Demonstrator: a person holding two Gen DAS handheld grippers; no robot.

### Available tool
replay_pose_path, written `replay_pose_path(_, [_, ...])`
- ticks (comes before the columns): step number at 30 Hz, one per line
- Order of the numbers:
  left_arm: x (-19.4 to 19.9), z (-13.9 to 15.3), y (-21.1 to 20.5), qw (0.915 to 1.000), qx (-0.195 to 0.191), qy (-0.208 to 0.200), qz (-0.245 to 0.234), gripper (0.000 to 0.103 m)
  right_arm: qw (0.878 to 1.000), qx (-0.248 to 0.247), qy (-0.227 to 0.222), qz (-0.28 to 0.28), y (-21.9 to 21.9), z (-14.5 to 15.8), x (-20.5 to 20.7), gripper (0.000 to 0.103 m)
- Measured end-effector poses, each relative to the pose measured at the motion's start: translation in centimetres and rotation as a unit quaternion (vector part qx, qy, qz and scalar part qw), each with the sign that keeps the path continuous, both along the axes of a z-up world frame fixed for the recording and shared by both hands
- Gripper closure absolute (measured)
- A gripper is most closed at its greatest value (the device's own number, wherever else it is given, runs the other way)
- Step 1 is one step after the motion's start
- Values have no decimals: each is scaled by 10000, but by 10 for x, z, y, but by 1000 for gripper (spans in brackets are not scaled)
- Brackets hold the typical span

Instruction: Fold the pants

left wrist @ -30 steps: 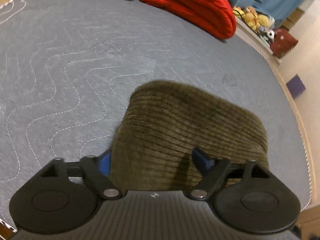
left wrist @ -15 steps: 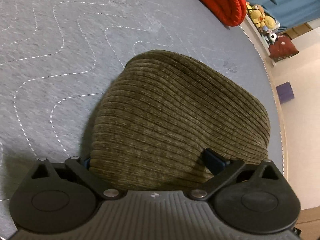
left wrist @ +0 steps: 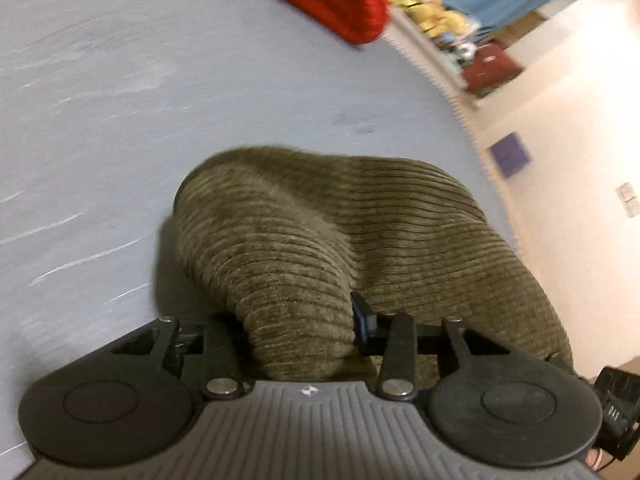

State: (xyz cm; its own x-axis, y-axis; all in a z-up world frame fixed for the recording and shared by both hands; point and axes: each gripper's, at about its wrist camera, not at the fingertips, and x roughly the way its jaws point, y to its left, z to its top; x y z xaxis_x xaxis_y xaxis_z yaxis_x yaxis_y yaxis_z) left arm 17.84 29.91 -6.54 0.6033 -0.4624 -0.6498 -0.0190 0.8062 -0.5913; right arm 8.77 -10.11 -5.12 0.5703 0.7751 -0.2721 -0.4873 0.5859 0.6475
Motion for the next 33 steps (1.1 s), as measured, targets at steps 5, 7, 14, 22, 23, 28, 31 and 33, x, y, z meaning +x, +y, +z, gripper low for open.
replay_pose_path(5, [41,25,-46,9954,-472,-821,-147,59,9939,-580,-937,-83,-41,50,30,68])
replay_pose_path(7, [54,34,-63,9906,-692,-1156,-225,59,9917,-558,-1129,-261,-65,60,39,68])
replay_pose_path(14, [106,-13,-115,9988,497,-11,55,33,9874,-808,457,-1285,-154,-23,94,58])
replay_pose_path(22, [56,46,-170,9788,1284,-1487,-583,36,9680,-1588,897,-1724,-182,-34,93,49])
replay_pose_path(23, [48,48,-187,9745,1258,-1605,-933,36,9728,-1497,922,-1506,-179,-34,94,49])
replay_pose_path(28, [16,5,-271,9266,2380,-1122,-2686,36,9694,-2251,686,-704,-159,-23,108,49])
replay_pose_path(31, [-1,-8,-293,8928,3009,-985,-3203,35,9784,-907,776,-1685,-205,-6,134,41])
replay_pose_path(33, [5,-3,-285,9116,2660,-628,-3069,37,9691,-465,815,-2283,-221,-5,160,21])
